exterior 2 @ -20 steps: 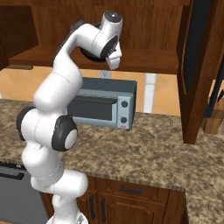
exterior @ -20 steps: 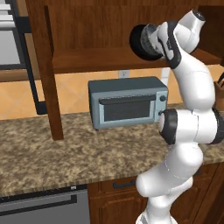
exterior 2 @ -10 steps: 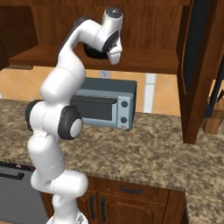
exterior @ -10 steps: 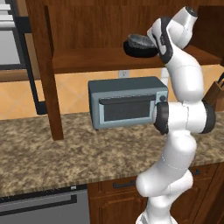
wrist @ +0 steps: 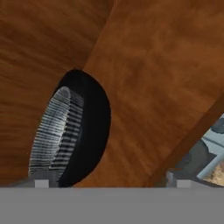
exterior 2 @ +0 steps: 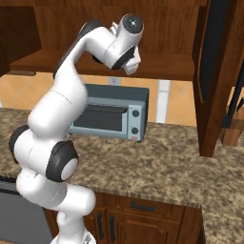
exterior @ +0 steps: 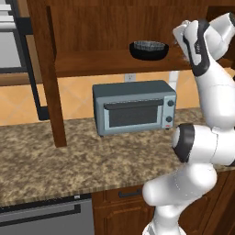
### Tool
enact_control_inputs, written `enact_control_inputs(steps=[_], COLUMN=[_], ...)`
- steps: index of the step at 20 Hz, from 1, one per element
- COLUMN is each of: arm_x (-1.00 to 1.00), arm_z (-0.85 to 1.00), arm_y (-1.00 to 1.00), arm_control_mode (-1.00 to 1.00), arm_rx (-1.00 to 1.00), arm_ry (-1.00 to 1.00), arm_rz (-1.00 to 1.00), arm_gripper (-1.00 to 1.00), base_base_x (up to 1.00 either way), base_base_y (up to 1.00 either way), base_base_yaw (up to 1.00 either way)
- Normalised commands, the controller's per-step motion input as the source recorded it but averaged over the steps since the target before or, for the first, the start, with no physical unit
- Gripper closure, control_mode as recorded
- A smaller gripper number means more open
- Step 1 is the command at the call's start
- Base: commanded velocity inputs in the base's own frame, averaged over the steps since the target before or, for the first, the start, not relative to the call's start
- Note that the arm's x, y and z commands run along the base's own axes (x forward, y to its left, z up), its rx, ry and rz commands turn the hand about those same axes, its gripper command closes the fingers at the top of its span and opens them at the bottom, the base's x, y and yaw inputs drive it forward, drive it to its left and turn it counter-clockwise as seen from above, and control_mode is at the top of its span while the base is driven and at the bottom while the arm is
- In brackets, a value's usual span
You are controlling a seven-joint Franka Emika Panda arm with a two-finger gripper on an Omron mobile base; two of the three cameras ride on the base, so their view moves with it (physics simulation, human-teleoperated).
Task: Pick up the bowls on the counter and stack them on top of one another in the open cabinet. Place the smaller bowl on top of the larger bowl.
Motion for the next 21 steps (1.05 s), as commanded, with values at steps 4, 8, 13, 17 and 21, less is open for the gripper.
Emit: enact_control_inputs(steps=[4,8,13,17,21], arm_x=[-1.0,-1.0,-1.0,-0.5,-0.07], arm_z=[-1.0,-1.0,-1.0,-0.4,0.0], arm_y=[-0.34,-0.15,-0.03,-0.15,-0.01], arm_control_mode=[-1.0,-1.0,-1.0,-1.0,-1.0], arm_rx=[-0.06,-0.22,-0.22,0.06,0.0], arm_ry=[-0.19,0.0,0.0,-0.03,0.0], arm_rz=[0.0,0.0,-0.06,-0.07,0.0], arm_gripper=[-1.0,-1.0,-1.0,-1.0,-1.0], base_base_x=[0.0,0.0,0.0,0.0,0.0], base_base_y=[0.0,0.0,0.0,0.0,0.0], base_base_yaw=[0.0,0.0,0.0,0.0,0.0])
